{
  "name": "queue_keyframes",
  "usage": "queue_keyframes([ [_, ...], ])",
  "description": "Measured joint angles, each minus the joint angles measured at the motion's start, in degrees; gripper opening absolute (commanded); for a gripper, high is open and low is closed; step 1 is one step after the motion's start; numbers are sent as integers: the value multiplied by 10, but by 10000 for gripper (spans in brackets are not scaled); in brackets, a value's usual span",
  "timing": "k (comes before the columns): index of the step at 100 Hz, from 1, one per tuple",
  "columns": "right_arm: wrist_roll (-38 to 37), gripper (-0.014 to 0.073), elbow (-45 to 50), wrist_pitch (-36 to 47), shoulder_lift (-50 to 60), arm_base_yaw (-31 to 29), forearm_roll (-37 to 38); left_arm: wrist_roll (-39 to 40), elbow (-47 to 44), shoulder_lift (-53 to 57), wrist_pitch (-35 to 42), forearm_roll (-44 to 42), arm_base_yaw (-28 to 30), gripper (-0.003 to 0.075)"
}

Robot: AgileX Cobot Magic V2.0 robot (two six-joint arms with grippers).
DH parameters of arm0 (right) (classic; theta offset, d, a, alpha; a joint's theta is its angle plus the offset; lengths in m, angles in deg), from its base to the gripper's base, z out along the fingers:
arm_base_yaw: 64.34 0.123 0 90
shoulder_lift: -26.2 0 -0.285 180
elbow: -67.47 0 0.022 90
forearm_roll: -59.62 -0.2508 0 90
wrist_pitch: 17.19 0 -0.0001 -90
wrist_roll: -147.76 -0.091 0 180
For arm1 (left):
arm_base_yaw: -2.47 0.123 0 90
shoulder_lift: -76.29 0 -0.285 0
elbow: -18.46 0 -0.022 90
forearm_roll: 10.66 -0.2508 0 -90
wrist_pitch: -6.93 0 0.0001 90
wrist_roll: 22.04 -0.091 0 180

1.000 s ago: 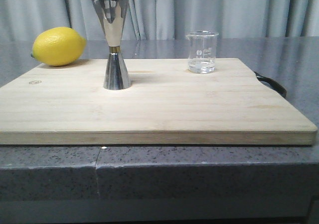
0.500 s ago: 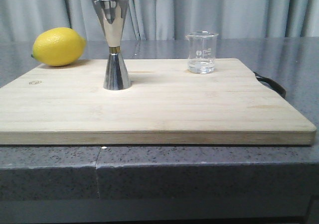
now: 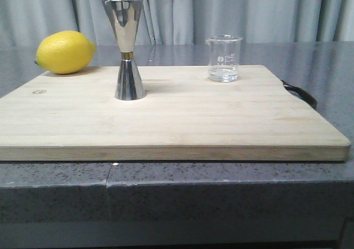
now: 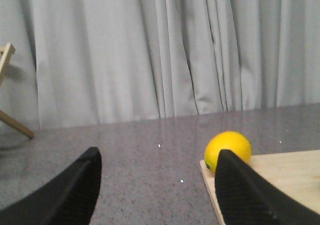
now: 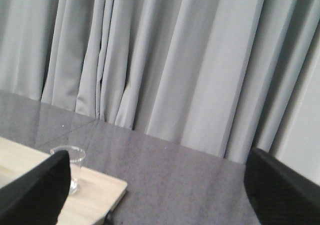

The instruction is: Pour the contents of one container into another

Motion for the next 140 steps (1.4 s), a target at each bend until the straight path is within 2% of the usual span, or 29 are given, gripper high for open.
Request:
queue_keyframes([
  [27, -1, 631, 28, 17, 0, 0, 0, 0, -42, 6, 4, 13, 0, 436],
  [37, -1, 570, 28, 25, 0, 0, 0, 0, -42, 6, 5, 13, 0, 358],
  [46, -1, 426, 28, 26, 0, 0, 0, 0, -43, 6, 12, 13, 0, 231],
  [63, -1, 54, 28, 26, 0, 0, 0, 0, -43, 6, 33, 13, 0, -13],
  [70, -2, -76, 28, 27, 0, 0, 0, 0, -43, 6, 40, 13, 0, -19],
  [140, -2, -72, 28, 36, 0, 0, 0, 0, -43, 6, 56, 13, 0, -19],
])
